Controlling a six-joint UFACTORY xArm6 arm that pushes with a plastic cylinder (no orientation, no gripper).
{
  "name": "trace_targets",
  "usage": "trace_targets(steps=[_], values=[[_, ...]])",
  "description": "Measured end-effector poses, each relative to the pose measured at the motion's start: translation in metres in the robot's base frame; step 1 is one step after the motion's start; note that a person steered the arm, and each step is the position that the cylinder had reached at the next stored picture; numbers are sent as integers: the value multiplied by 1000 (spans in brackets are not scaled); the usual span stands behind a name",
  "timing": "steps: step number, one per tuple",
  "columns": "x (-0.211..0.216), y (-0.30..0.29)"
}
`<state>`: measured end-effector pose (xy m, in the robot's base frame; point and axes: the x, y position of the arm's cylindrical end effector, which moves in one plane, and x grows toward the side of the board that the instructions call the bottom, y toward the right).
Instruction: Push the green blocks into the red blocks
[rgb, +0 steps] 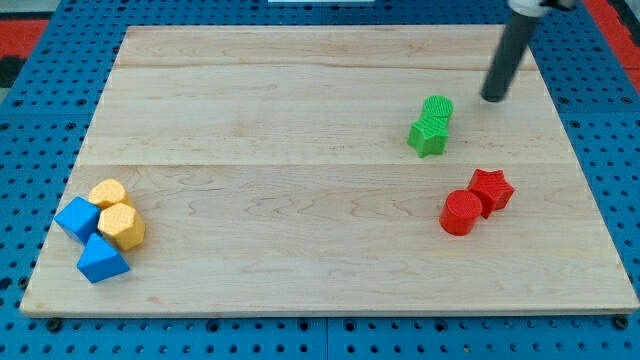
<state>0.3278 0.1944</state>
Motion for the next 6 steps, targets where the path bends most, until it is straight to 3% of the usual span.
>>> trace_targets(steps=[2, 3, 4, 5, 6], values=[[102, -21], [52, 24], [-7, -10], [25, -74], [82, -70]])
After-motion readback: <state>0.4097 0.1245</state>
